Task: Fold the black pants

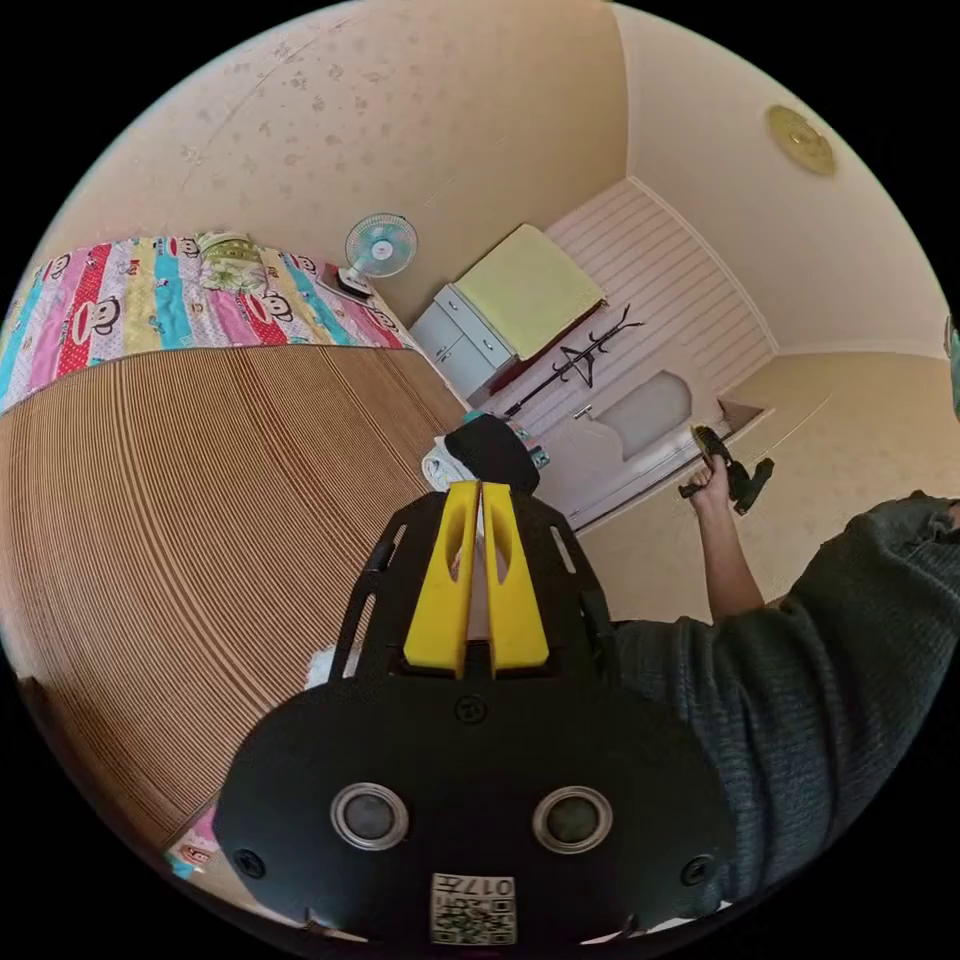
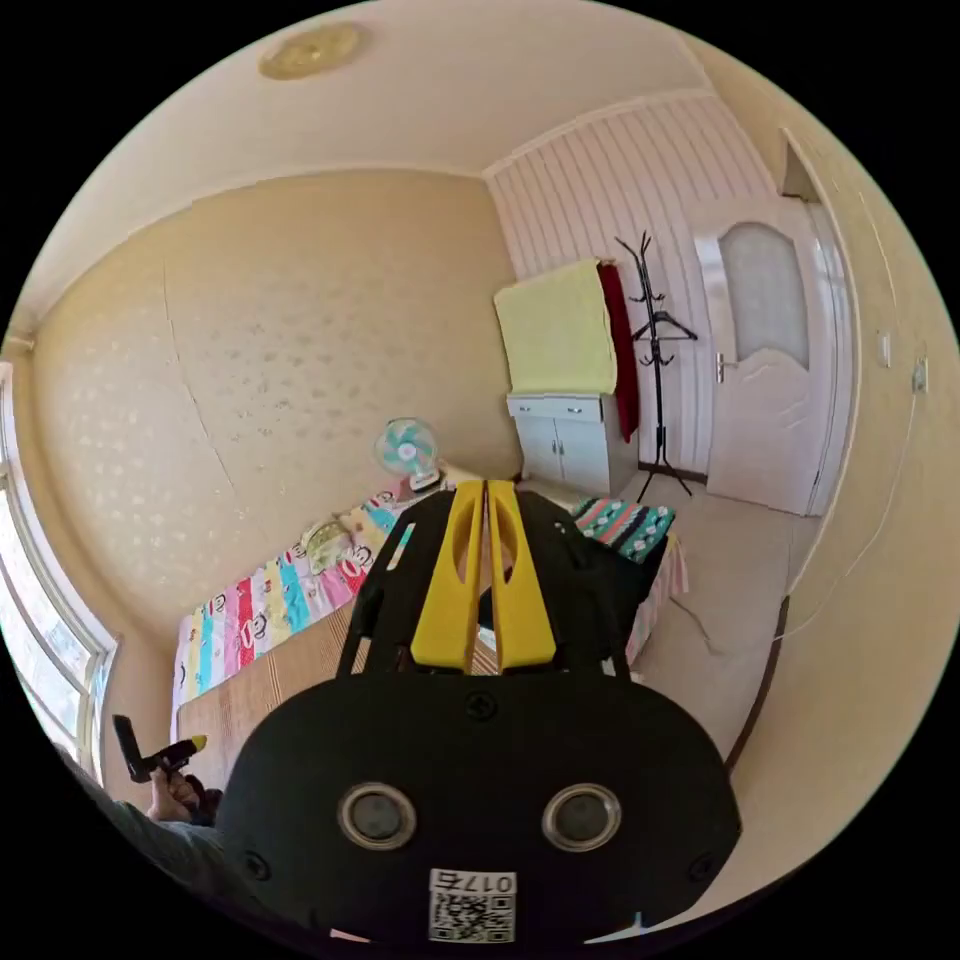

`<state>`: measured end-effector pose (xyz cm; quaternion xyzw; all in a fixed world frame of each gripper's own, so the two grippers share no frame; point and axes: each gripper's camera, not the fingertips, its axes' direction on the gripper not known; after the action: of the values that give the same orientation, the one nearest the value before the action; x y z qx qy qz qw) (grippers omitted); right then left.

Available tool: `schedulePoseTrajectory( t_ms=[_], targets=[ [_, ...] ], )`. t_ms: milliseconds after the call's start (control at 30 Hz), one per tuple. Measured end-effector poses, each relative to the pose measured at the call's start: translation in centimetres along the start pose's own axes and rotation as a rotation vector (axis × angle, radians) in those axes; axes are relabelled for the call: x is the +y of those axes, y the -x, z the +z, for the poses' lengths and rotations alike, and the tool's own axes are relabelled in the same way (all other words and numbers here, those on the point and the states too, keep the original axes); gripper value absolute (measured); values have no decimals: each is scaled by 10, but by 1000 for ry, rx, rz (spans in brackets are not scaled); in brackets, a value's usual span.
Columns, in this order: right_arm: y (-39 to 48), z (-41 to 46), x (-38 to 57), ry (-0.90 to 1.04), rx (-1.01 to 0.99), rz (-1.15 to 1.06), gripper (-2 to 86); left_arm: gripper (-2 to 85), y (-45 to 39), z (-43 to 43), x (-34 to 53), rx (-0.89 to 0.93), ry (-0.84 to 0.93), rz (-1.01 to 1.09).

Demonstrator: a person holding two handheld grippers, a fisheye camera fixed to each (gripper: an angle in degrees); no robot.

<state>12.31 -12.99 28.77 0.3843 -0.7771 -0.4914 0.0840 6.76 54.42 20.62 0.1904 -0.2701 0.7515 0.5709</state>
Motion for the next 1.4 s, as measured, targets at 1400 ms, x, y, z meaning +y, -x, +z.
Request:
schedulePoseTrajectory(
  t_ms=[1400],
  targets=[
    [-228, 458, -242, 684, -868, -13, 39, -10, -1, 575, -91, -599, 148, -216]
  ],
)
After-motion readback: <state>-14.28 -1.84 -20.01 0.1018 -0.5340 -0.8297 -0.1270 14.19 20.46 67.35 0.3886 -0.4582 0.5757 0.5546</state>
